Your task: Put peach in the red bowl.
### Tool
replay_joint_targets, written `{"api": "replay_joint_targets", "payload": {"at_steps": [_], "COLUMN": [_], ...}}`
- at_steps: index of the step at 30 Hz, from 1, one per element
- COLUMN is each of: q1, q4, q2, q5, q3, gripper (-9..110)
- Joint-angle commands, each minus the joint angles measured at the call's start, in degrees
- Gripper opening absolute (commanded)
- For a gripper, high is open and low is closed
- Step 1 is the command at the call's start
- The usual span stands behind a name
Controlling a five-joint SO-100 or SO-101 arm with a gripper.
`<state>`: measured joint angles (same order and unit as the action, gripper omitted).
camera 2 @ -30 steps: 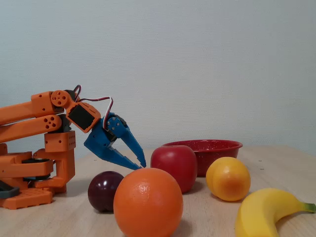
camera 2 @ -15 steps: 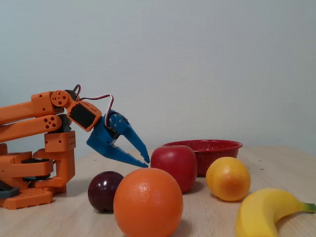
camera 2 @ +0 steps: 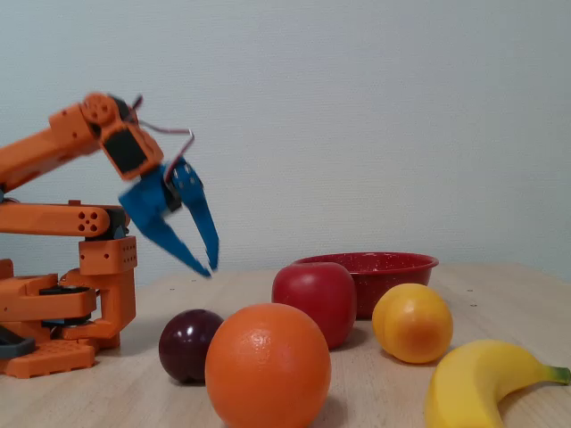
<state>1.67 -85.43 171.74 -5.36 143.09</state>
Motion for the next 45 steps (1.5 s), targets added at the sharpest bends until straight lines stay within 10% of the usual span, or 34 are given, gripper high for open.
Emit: {"api": "replay_joint_targets", "payload": {"at_steps": [1,29,45], "q1": [2.29,21.97,17.84], "q4": [-2.11,-21.8,-21.8], "q2": [-2.02,-63.9,-97.91], "q5": [-3.08,-14.24,-24.61], "q3": [-9.32,-76.11,-102.83], "gripper": [0,0,31]}}
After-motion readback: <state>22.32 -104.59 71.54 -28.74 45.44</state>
